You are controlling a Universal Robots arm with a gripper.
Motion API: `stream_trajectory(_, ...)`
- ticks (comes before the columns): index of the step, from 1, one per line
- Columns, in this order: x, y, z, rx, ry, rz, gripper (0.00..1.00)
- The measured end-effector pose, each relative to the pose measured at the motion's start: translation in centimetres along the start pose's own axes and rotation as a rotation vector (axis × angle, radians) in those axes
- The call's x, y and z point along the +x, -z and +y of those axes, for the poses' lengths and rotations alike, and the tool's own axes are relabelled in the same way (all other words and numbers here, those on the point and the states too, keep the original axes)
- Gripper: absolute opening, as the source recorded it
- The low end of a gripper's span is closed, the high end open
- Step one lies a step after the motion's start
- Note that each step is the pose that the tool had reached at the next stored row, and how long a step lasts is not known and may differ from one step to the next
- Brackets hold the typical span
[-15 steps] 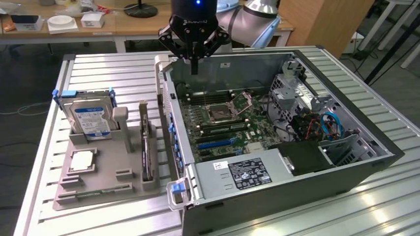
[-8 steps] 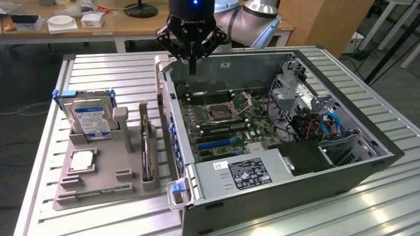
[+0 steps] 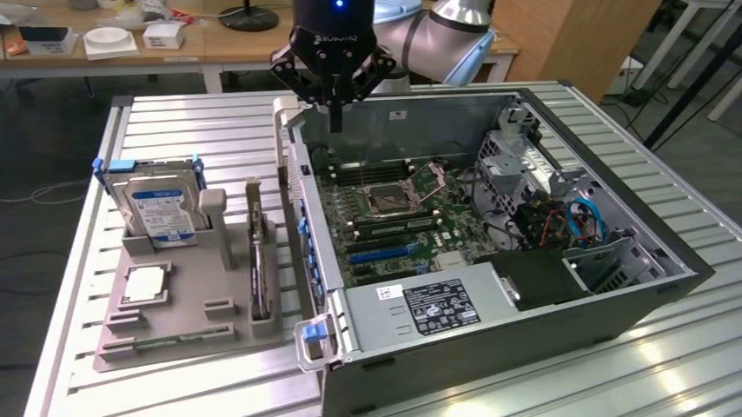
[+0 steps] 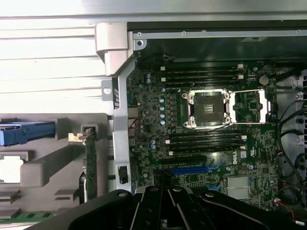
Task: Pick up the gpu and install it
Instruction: 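Reach for the gpu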
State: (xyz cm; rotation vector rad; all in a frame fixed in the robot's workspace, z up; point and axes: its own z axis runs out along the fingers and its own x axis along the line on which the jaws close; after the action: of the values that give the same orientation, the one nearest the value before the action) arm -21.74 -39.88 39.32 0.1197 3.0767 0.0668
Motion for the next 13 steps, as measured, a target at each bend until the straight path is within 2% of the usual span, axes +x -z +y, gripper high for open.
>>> stream_trajectory(13, 0.65, 0.04, -0.05, -0.0001, 0.0, -0.0005, 0.11)
